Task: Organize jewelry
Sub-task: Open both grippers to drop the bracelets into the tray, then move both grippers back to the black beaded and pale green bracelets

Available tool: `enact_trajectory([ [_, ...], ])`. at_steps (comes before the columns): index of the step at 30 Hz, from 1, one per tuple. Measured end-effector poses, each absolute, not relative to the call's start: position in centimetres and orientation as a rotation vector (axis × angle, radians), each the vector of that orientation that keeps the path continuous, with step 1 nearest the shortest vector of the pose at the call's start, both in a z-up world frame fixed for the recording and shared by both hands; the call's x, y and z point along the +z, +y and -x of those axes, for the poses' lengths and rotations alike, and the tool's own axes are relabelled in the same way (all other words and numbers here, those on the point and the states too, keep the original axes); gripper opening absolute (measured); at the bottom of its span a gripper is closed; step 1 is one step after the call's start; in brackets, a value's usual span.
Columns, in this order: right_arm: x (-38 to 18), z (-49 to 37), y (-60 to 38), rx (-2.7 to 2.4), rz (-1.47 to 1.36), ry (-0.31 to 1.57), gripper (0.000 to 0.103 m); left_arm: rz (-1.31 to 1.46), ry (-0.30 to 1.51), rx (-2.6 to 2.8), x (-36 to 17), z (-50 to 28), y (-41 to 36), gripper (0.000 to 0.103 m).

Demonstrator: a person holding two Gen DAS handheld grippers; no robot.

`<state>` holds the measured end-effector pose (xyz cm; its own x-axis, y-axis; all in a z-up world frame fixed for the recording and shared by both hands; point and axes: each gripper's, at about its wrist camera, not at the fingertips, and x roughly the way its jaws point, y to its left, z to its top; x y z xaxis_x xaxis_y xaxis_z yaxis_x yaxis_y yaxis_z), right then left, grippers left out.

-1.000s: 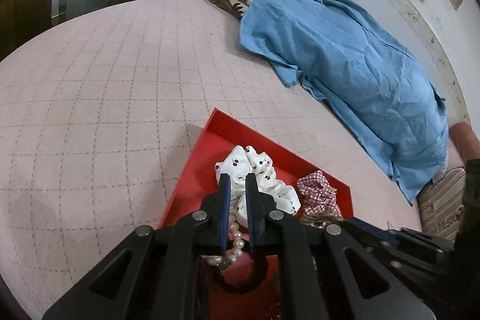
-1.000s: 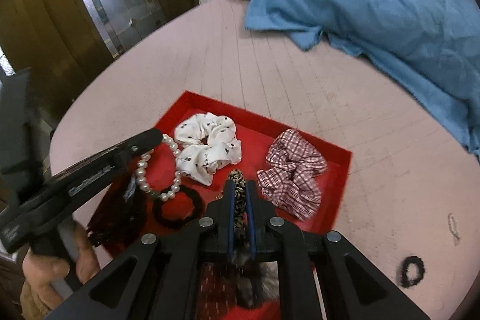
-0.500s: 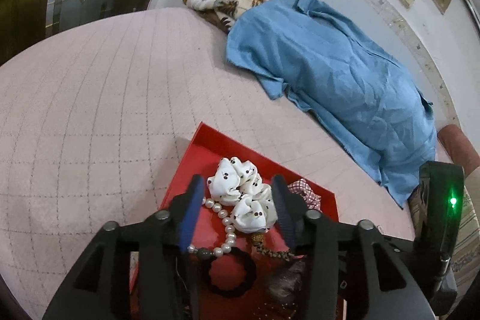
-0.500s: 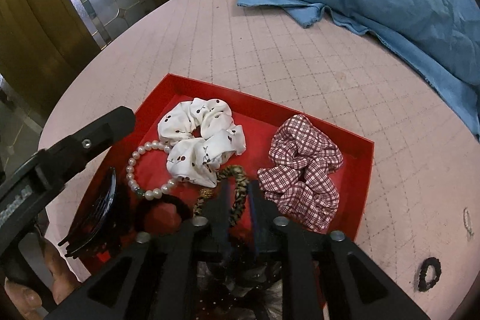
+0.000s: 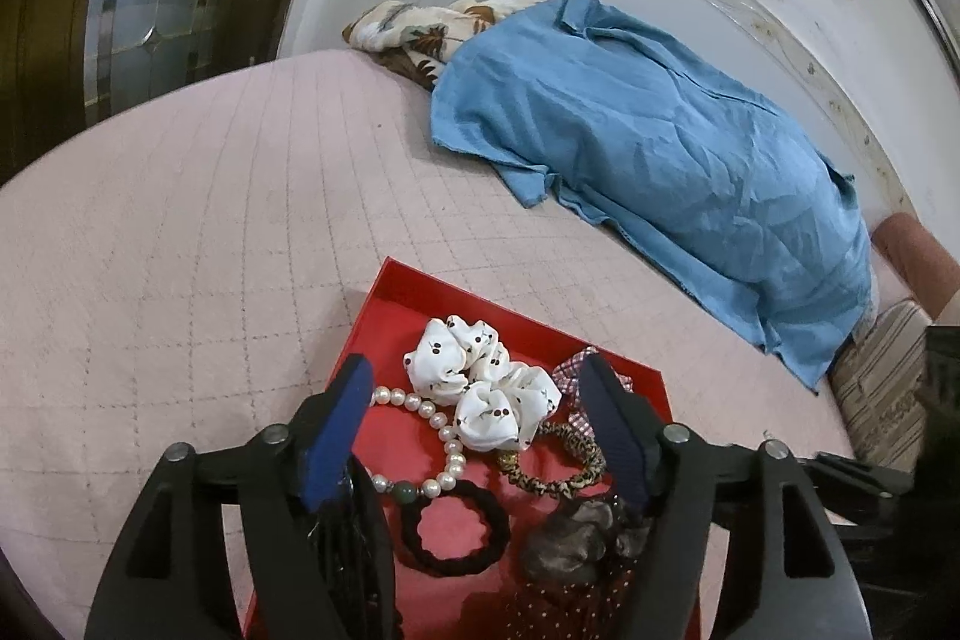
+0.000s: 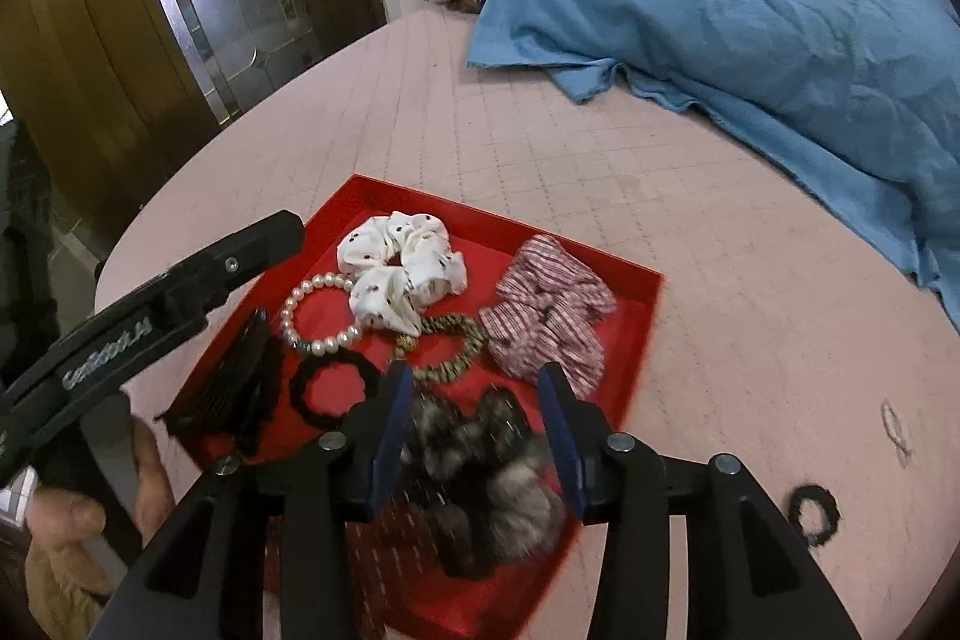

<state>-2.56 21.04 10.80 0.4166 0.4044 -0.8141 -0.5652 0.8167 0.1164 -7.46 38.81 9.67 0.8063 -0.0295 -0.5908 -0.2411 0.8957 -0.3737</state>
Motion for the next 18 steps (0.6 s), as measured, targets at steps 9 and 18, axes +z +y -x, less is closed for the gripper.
enact_trajectory([
  [9, 11.1, 5.7, 14.0, 0.537, 0.182, 0.941, 0.052, 0.363, 0.651, 0.169, 9.5, 7.9, 37.2, 0.071],
  [18, 9.8, 8.2, 5.5, 0.430, 0.078, 0.967, 0.053, 0.217, 0.632, 0.240, 10.0, 9.8, 33.4, 0.071],
])
